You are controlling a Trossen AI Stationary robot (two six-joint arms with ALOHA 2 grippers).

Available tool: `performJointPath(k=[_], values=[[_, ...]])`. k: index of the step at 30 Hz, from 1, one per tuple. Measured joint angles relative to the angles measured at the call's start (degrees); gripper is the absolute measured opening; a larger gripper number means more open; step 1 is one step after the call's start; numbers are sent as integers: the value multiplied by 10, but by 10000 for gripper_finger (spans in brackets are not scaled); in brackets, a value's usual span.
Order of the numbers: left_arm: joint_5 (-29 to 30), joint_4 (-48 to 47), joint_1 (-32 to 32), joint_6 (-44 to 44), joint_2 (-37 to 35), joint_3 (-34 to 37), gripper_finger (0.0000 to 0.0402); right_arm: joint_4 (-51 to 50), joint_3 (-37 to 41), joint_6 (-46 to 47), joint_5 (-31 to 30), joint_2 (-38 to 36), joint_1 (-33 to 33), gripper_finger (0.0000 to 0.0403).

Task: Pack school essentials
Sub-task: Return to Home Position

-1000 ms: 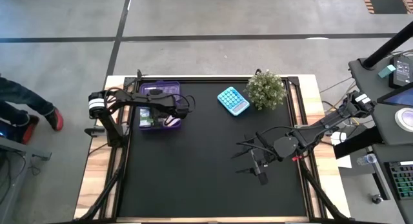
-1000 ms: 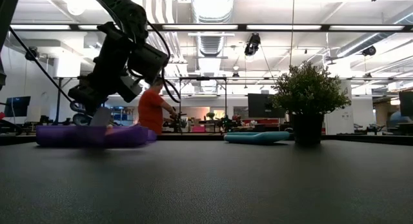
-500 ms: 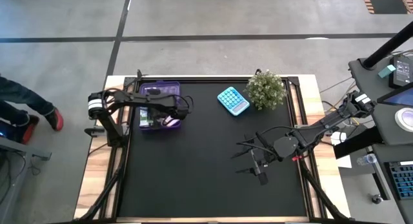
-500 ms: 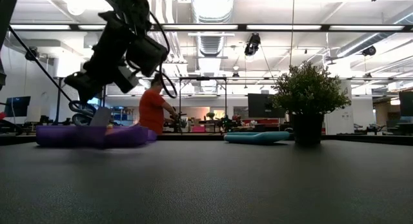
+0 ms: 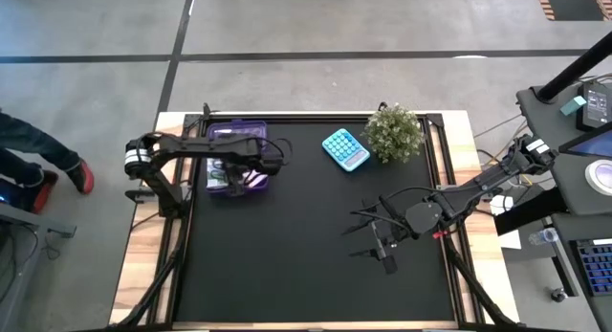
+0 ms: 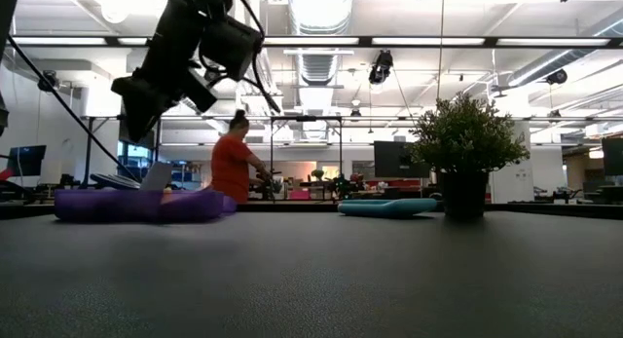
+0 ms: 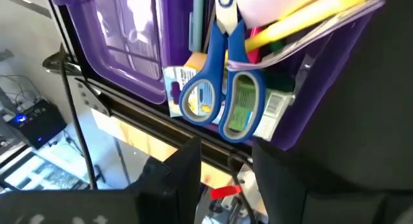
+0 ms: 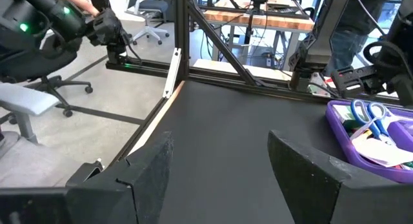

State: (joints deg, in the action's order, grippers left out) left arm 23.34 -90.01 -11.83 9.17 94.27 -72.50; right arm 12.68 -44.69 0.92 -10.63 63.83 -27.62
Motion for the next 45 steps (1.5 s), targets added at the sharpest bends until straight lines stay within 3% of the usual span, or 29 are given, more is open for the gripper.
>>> performJointPath(k=[10,17,24,33,45], values=[[-3,59,44,23,-17,0,121,0,0,1,0,0,0,242],[-8,120,76,-123,-44,13,121,0,0,1,0,0,0,238],[-17,121,76,-177,-50,26,121,0,0,0,0,0,0,238],[-4,195,66,-230,-49,71,121,0,0,1,0,0,0,238],[-4,236,50,-242,-44,113,118,0,0,0,0,0,0,238]])
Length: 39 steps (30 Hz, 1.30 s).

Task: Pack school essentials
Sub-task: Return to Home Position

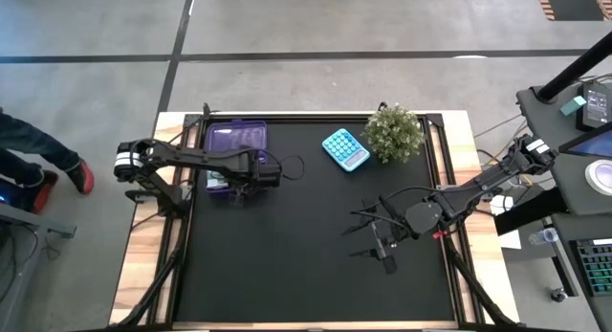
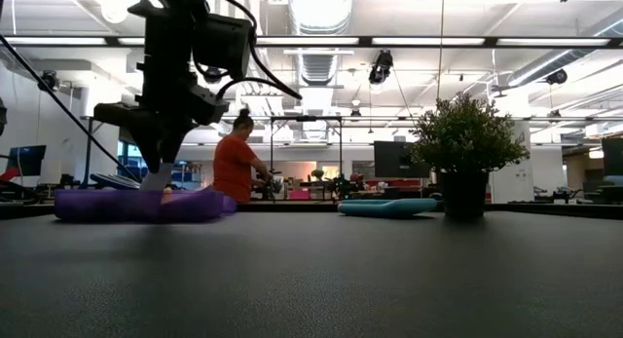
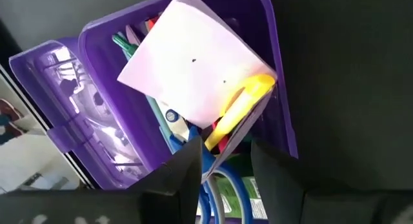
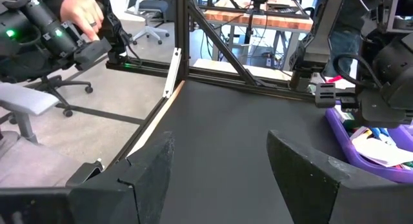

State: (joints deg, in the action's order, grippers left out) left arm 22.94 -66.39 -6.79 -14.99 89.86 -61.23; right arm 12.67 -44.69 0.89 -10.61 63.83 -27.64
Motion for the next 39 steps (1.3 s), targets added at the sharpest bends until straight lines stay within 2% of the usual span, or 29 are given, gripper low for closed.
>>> performJointPath(k=[4,11,21,32,39], values=[[0,3,0,-7,1,0,89,0,0,1,0,0,0,238],[-1,4,0,-9,1,0,7,0,0,0,0,0,0,238],[-2,-1,0,-11,0,-11,1,0,0,0,0,0,0,238],[0,0,-4,-64,-3,-46,0,0,0,0,0,0,0,238],[26,-2,-9,-82,-8,-66,0,0,0,0,0,0,0,238]])
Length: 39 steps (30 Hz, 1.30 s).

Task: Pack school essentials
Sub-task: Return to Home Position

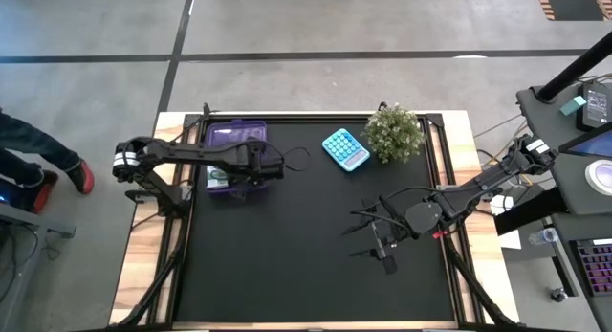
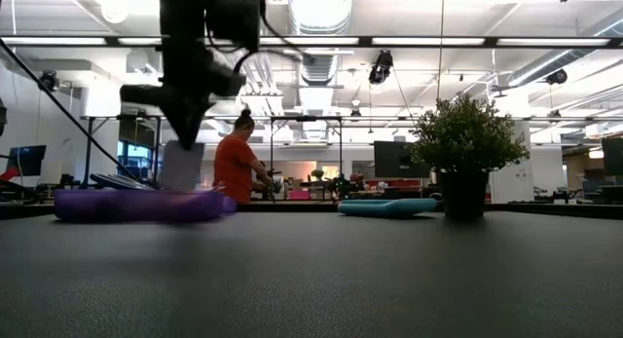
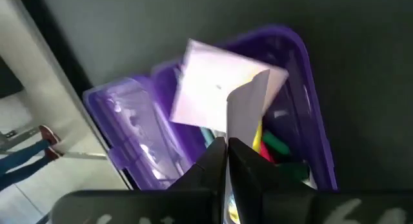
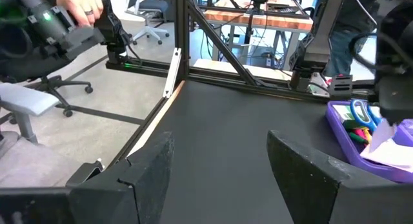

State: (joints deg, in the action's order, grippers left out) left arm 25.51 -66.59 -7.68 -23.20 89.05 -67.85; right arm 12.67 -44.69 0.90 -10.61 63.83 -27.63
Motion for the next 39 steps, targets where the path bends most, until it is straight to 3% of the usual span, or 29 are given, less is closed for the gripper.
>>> performJointPath(k=[11,17,24,28,34,39], values=[[-6,35,-47,3,-20,-32,0,0,0,4,0,0,0,238],[-130,65,-82,7,-19,-29,0,0,0,2,0,0,0,238],[-146,53,-92,19,-25,-28,0,-3,0,-1,0,0,0,238],[-139,53,-91,33,-26,-28,0,-3,0,-1,0,0,0,238],[-54,106,-92,64,-26,3,0,-3,0,0,0,0,0,238],[-50,173,-93,61,-23,43,0,-4,0,0,0,0,0,238]])
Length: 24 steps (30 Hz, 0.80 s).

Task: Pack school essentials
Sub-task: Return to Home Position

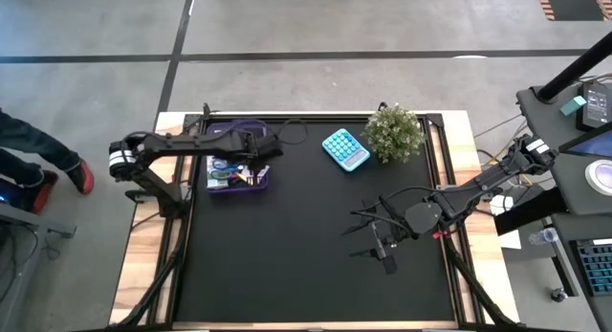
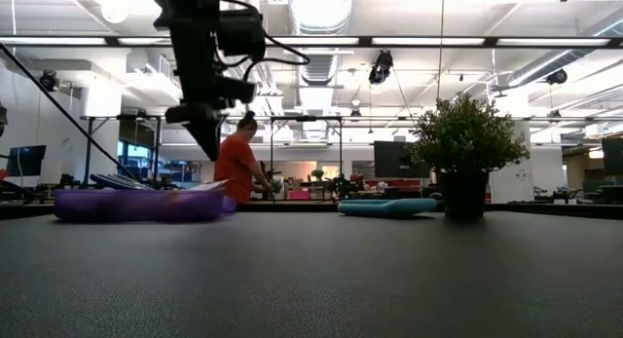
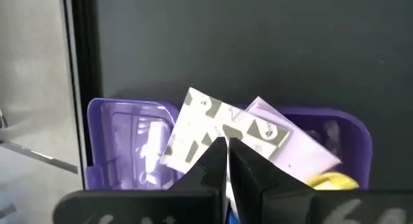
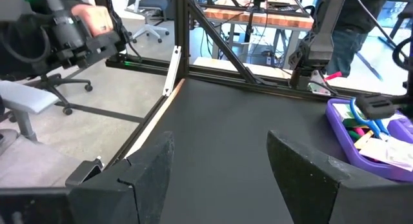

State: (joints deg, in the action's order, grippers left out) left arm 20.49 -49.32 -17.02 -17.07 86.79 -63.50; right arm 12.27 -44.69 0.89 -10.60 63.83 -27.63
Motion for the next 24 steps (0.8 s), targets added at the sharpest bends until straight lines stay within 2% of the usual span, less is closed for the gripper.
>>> performJointPath(k=[4,8,10,11,17,24], values=[[5,29,0,-11,2,28,0,0,0,0,0,0,0,238],[60,84,-7,-45,-2,43,0,0,0,-4,0,0,0,238],[68,121,-21,-71,-4,47,0,0,0,-4,0,0,0,238],[62,133,-32,-79,-4,49,0,0,0,-4,0,0,0,238],[-59,164,-111,-88,0,49,0,0,0,-4,0,0,0,238],[-82,189,-134,-101,14,50,0,0,0,-8,0,0,0,238]])
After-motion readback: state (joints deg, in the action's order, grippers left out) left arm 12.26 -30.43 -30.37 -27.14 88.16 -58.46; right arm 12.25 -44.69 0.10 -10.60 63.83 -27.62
